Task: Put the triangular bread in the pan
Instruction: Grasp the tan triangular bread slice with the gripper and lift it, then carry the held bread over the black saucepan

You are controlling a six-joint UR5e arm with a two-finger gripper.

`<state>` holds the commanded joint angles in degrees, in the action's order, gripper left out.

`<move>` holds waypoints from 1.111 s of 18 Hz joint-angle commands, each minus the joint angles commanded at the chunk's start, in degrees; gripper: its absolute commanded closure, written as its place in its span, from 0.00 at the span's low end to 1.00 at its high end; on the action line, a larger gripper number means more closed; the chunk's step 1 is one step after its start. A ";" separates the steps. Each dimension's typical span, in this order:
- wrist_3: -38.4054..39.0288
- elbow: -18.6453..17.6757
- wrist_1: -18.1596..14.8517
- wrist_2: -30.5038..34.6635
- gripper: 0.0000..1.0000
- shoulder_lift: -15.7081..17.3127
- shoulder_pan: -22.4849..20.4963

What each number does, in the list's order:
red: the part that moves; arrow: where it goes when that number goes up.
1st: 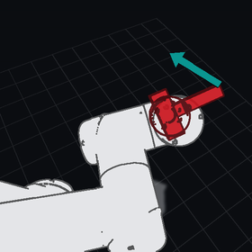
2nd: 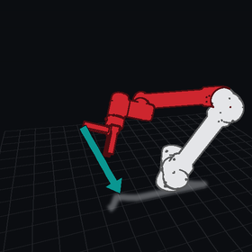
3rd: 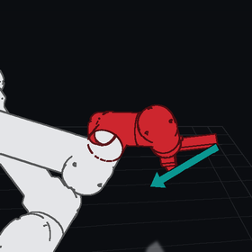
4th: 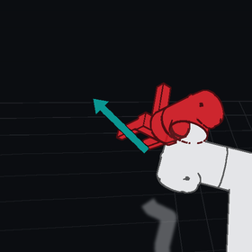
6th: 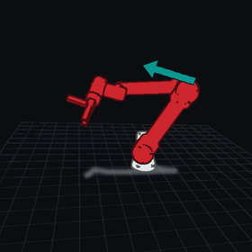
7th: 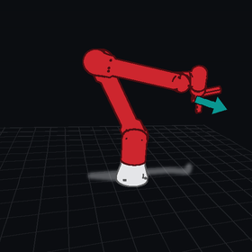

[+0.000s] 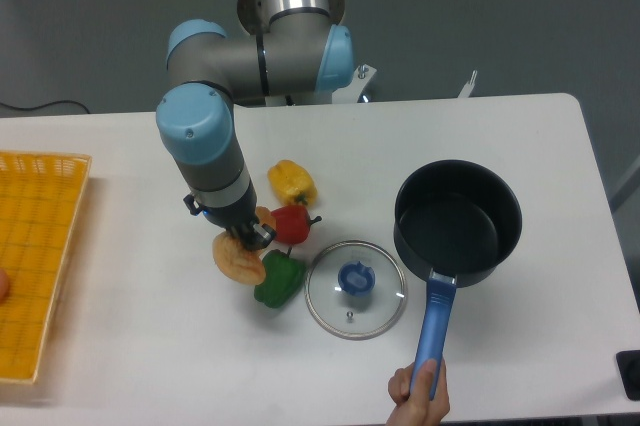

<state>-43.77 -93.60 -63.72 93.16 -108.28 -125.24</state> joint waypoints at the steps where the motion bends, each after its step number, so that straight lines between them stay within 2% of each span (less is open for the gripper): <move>1: 0.00 -0.17 0.00 0.00 0.91 -0.09 0.00; 3: 0.00 -0.26 -0.09 -0.26 0.91 0.78 -0.26; 6: 0.00 -0.26 -2.54 -1.75 0.91 2.72 -1.58; 10: 0.00 -0.18 -3.86 -2.29 0.91 4.83 -1.93; 12: 0.00 -0.18 -5.09 -2.29 0.91 5.10 -1.93; 17: 0.09 0.09 -5.45 -2.37 0.91 6.50 -2.11; 20: 0.00 0.17 -7.12 -2.37 0.91 7.90 -2.46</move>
<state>-43.77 -93.43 -70.84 90.79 -100.38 -127.70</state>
